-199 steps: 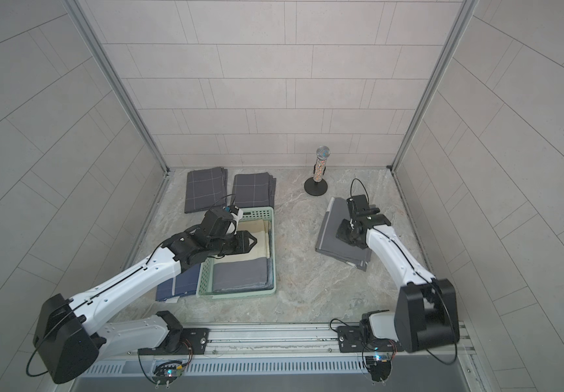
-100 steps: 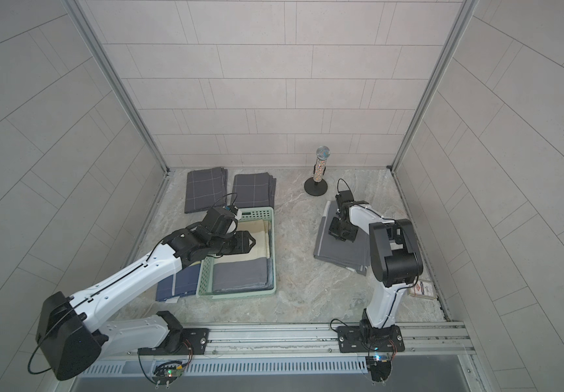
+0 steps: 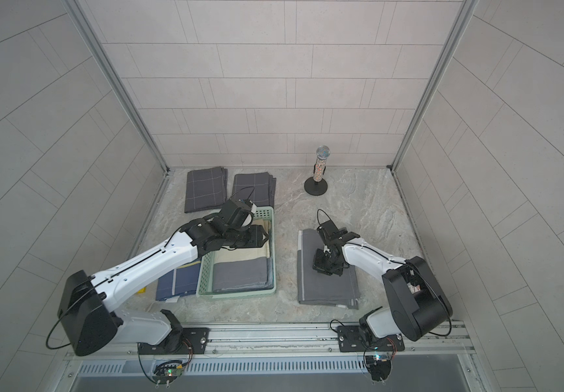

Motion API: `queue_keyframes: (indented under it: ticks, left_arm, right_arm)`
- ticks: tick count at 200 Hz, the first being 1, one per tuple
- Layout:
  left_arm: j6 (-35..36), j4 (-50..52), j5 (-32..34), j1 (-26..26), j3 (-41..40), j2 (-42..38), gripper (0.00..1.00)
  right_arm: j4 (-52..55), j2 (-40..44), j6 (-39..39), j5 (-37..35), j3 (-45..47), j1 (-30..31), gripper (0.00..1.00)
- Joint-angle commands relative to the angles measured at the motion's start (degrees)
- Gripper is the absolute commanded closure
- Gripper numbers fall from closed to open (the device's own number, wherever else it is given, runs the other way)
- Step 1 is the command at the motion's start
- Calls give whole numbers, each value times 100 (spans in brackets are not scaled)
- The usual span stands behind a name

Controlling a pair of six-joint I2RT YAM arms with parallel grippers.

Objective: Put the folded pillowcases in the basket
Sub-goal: Move the pillowcase to the center of the board, then place the pillowcase in the basket.

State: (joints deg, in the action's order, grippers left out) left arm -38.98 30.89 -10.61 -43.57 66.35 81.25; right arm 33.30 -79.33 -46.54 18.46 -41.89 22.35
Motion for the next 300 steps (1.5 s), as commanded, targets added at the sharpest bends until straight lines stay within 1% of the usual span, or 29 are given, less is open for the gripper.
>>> queue_keyframes:
  ticks: [1,7,20,34,50,71,82,89,102,108,135,157,181,197,212,232,236,254,266,300]
  left_arm:
    - [82,100,95,-253,576,372,43]
    - [106,107,98,-314,715,514,41]
    - [166,118,80,-433,1036,857,38]
    - [250,188,8,-552,1456,1352,38]
    - [387,504,26,-671,2120,2094,38]
    - [397,1010,75,-708,2923,3008,39]
    - [330,1027,149,-705,3093,3354,39]
    - [274,988,172,-706,3165,3531,39]
    - [201,1018,221,-705,3338,3873,40]
    - [189,1031,259,-705,3418,4005,39]
    - [171,1010,592,-697,3587,4400,39]
    - [195,624,613,-646,3577,4630,39]
    - [215,159,369,-557,3545,4820,40]
    - [183,-99,166,-518,3492,4886,41]
    - [150,-246,16,-482,3474,4942,46]
    - [153,-391,-32,-479,3438,4991,58]
    - [162,-375,-21,-469,3451,4993,62]
    - [198,-285,56,-444,3509,5025,87]
    - [260,-196,127,-426,3562,5007,100]
    - [742,410,577,-322,4117,4952,100]
  right_arm:
    - [482,691,-100,-452,-262,-139,94]
    - [626,860,-33,-572,-315,-220,89]
    - [880,1249,92,-795,-355,-450,80]
    - [1044,1616,268,-779,-295,-777,69]
    - [1179,1879,467,-452,-220,-1060,64]
    - [1382,2161,550,-314,-210,-1103,59]
    - [1449,2334,571,-401,-165,-1110,55]
    - [1501,2442,591,-480,-138,-1118,49]
    - [1587,2621,645,-540,-75,-1166,46]
    - [1624,2680,679,-567,-53,-1187,42]
    - [1697,2853,806,-449,107,-1366,40]
    - [1715,2948,882,-465,247,-1387,40]
    - [1715,3000,911,-467,373,-1434,40]
    - [1653,2994,788,-427,400,-1461,40]
    - [1525,2963,700,-359,436,-1459,40]
    - [1514,2892,734,-390,449,-1459,40]
    - [1513,2888,739,-408,453,-1459,40]
    - [1547,2880,751,-452,460,-1470,40]
    - [1572,2898,724,-534,494,-1470,40]
    - [1522,2880,706,-598,582,-1475,38]
